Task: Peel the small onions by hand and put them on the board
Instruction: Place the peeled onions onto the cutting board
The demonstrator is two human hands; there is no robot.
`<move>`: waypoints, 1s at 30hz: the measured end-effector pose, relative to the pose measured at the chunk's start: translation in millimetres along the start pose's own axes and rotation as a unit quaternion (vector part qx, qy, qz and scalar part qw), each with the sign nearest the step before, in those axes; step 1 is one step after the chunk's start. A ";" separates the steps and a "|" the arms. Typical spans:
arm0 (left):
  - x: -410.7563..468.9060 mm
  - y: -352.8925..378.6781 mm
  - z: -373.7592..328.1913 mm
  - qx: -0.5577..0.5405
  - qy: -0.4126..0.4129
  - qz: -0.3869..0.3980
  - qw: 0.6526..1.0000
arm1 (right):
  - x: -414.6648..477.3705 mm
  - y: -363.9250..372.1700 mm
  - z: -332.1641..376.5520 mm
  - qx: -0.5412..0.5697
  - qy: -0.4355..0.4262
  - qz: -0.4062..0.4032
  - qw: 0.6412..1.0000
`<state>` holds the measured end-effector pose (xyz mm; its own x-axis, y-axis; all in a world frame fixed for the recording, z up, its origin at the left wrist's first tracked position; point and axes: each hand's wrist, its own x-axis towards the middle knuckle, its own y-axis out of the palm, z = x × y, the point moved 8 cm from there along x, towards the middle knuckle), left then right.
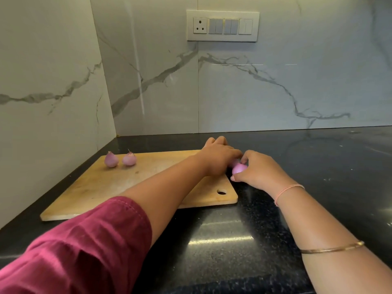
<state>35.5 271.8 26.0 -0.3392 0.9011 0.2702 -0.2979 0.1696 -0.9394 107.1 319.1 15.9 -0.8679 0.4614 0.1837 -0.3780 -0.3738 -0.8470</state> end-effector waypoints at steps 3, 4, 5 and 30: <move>-1.0 1.3 -2.0 0.039 0.004 -0.008 0.999 | 1.4 -0.6 -1.6 -0.002 -0.001 -0.001 1.000; -2.6 0.0 -1.4 0.049 0.005 -0.018 0.999 | 1.5 -1.4 -2.4 0.002 -0.001 -0.004 1.000; -6.2 -2.6 -0.2 0.056 0.006 -0.032 0.998 | 1.5 -2.7 -3.0 0.008 -0.002 -0.010 1.000; -240.7 -22.5 203.2 -0.254 -0.431 -0.053 0.864 | 2.3 115.9 206.2 0.168 -0.209 0.030 0.963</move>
<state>-57.5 -30.0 25.0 -0.9380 0.2748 0.2111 -0.0121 0.5828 -0.8125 -5.2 110.9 21.0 -0.9185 0.0929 0.3845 -0.3455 -0.6617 -0.6654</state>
